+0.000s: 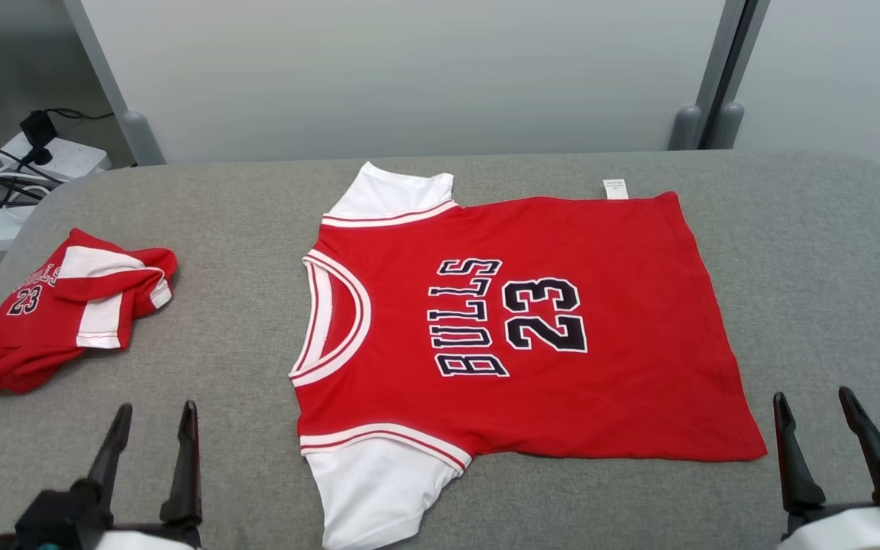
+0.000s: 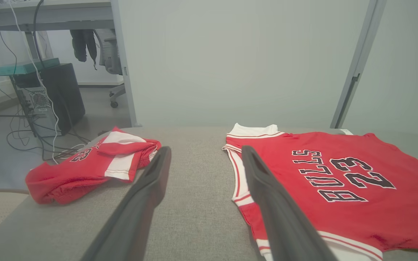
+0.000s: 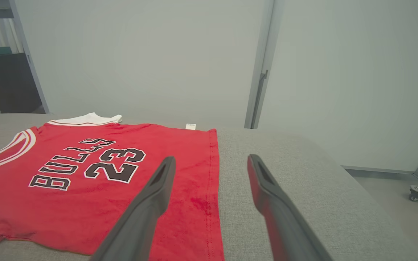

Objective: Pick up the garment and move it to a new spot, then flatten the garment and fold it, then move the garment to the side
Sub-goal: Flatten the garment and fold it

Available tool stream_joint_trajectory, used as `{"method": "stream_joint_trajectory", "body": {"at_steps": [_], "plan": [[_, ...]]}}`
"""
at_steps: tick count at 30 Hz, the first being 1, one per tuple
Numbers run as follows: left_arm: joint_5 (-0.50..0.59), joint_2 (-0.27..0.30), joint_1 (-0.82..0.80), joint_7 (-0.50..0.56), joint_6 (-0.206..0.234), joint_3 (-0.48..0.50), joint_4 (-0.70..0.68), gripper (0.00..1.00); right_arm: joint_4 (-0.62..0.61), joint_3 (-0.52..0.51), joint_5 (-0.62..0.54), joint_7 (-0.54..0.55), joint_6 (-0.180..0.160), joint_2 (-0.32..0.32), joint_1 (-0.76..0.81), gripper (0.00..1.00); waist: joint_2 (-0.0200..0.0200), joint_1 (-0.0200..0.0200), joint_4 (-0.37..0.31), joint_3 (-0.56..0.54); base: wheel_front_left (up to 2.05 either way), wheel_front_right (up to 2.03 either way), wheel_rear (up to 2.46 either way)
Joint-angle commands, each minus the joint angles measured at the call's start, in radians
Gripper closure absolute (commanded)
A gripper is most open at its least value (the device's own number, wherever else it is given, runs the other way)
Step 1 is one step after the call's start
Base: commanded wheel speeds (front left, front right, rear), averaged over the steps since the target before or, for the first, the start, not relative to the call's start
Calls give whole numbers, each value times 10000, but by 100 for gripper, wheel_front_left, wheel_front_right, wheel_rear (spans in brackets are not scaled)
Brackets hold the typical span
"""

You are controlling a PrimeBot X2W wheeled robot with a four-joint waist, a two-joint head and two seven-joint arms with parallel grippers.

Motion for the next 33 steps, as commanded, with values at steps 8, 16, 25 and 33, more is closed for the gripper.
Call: {"method": "stream_joint_trajectory", "body": {"at_steps": [8,16,25,33], "plan": [[328,-242,536,-102,-370,588,-661,0,-1204,276,295,-15,40,34,797,0,0,0,195,-183,0,0,0],[411,-425,600,-102,-543,712,-608,0,-1693,247,359,149,40,183,1121,0,0,0,221,-222,0,0,0],[438,-472,421,-102,-654,734,-304,0,-1790,269,360,257,40,253,1113,0,0,0,263,-189,0,0,0],[475,-512,294,-103,-711,769,-237,0,-1748,295,392,259,40,283,1053,0,0,0,307,-143,0,0,0]]}}
